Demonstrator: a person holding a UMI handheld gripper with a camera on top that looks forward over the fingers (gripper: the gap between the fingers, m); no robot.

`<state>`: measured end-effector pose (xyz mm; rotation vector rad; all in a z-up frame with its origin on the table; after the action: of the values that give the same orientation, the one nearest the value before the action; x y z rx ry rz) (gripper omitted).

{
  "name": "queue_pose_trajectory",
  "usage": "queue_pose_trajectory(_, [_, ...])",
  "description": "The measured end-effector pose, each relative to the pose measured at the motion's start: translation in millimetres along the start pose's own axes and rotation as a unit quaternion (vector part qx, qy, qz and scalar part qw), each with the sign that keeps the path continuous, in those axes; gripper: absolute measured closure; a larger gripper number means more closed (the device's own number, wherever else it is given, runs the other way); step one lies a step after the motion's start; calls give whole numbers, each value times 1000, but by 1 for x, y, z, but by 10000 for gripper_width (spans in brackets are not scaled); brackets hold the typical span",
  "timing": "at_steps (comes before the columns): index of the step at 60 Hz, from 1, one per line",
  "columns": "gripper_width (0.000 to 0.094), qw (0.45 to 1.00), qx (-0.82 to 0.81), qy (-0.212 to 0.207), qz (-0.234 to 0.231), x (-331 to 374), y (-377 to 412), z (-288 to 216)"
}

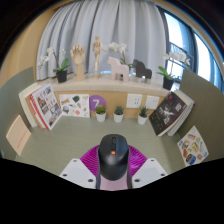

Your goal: Arrange mouse

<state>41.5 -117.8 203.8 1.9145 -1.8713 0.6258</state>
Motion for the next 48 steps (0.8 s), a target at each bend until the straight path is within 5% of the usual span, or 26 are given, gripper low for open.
queue_pose_trajectory(15, [580,993,-18,105,-41,-70,-1,91])
queue_pose_trajectory(29, [577,991,-24,126,-49,-88,5,120])
queue_pose_trajectory(42, [414,989,-36,137,-35,-89,8,119])
queue_pose_trajectory(48, [194,986,-19,164,-30,-83,9,116])
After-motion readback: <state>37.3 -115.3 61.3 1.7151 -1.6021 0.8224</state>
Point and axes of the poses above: the point between the fingertips, and its own axes, seen from behind it with the camera up: y to the left, z down, x backward, against the way the camera looks, the point moved 9 cm from there along x, backward, against the way the camera looks, and after that the axes turned 2 degrees about -z, right-handed, at the moved point
